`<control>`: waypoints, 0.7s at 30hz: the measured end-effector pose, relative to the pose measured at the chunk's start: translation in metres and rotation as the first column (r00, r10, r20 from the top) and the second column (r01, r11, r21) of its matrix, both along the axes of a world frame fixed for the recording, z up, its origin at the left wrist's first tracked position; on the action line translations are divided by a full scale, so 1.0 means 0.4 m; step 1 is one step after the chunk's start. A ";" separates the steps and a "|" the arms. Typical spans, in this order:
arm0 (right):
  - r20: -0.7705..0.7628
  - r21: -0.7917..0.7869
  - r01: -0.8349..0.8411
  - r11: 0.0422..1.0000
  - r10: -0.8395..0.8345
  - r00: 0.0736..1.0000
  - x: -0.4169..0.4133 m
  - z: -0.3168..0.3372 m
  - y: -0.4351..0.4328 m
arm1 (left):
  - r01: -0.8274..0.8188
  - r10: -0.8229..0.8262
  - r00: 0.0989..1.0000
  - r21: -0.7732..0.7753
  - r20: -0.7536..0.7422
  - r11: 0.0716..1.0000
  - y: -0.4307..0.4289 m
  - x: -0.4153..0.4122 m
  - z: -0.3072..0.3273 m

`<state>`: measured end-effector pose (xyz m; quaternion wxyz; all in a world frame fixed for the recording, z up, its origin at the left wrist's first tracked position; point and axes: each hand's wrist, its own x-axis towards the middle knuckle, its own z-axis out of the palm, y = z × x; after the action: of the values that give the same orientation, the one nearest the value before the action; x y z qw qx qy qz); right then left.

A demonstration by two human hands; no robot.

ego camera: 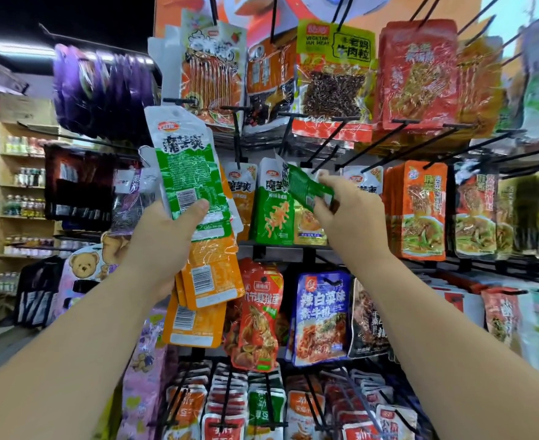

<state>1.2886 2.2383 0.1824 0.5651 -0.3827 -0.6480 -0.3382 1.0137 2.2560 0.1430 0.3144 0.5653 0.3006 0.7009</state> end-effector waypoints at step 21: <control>0.551 0.109 0.167 0.980 -0.199 0.811 -0.071 -0.001 0.049 | -0.029 0.029 1.000 0.033 0.008 0.999 -0.049 0.019 0.011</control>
<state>1.2601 2.2578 0.1820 0.3261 -0.3118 -0.7352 -0.5059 1.0214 2.2365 0.1473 0.2959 0.5634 0.2963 0.7122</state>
